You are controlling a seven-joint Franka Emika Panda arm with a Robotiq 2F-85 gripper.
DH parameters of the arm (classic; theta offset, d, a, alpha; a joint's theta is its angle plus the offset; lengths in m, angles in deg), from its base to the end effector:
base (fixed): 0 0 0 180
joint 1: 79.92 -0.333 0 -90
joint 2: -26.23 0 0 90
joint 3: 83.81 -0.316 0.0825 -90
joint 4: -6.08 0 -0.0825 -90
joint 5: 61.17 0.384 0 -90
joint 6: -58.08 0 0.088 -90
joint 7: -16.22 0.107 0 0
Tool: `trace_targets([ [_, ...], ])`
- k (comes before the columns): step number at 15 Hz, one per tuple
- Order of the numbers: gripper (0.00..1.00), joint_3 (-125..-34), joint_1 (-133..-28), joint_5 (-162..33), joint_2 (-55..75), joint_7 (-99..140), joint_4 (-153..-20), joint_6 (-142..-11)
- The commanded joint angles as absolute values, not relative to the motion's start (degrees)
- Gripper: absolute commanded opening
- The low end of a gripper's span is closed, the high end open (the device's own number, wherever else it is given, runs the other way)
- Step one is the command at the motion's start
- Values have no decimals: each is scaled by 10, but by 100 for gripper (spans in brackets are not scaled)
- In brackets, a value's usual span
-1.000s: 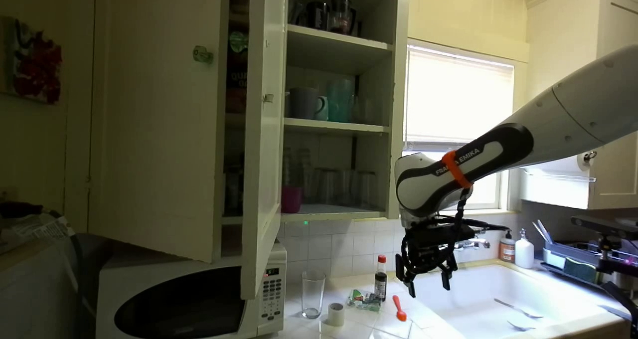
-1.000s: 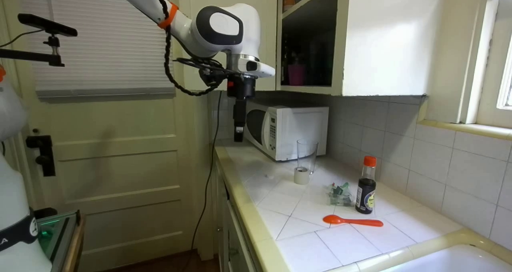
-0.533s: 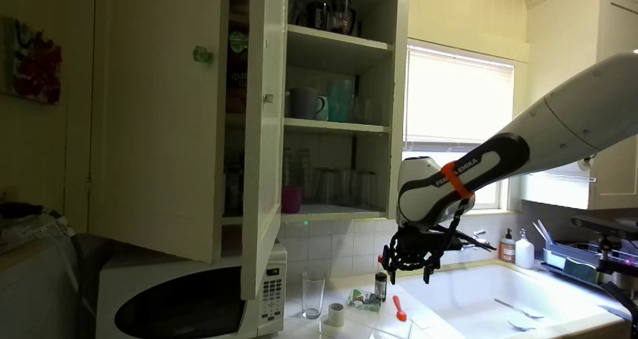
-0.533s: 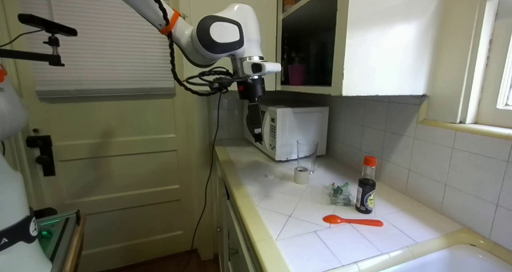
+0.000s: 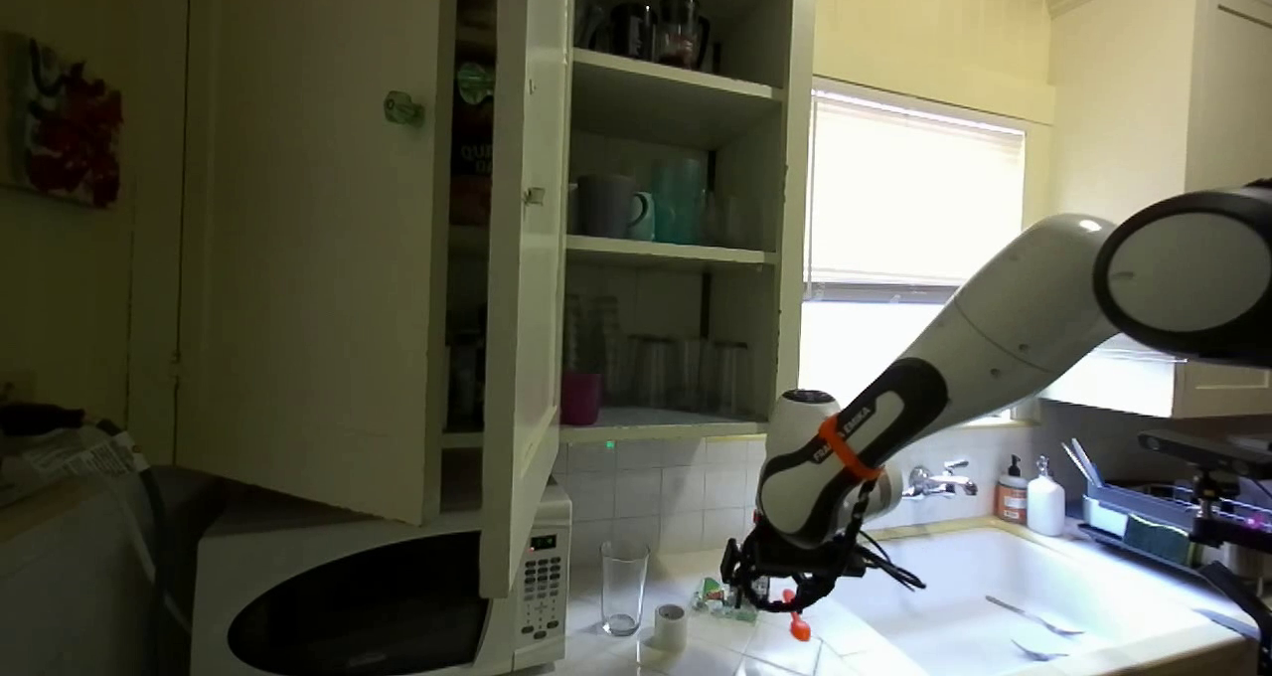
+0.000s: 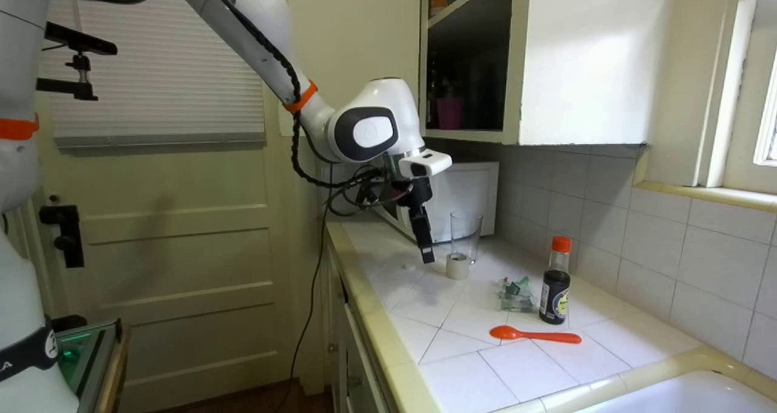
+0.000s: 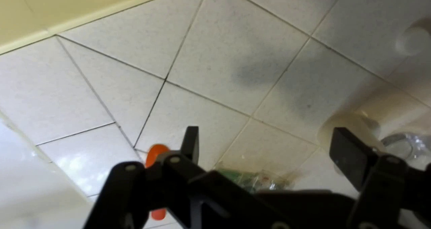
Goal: Put the masking tape into the bottom shelf of the cabinet
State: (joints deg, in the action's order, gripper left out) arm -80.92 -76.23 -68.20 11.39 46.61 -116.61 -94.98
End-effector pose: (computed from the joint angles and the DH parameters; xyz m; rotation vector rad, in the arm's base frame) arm 0.5907 -0.0637 0.3102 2.9740 -0.8230 0.4373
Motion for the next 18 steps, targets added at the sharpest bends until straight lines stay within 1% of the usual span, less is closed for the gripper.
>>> trace_targets([
  [1,100,-804,-798,-667,30,415,-1091,-920],
  [3,100,-793,-822,-672,7,425,-1056,-867],
  [4,100,-790,-818,-663,30,425,-1099,-918],
  [8,100,-787,-830,-666,10,427,-1063,-883],
  [12,100,-798,-822,-665,-46,361,-1031,-1028],
  [13,100,-810,-813,-651,-58,332,-1021,-1045],
  [15,100,-837,-794,-639,-83,261,-1001,-1051],
  [18,100,-824,-807,-663,-113,209,-967,-1045],
])
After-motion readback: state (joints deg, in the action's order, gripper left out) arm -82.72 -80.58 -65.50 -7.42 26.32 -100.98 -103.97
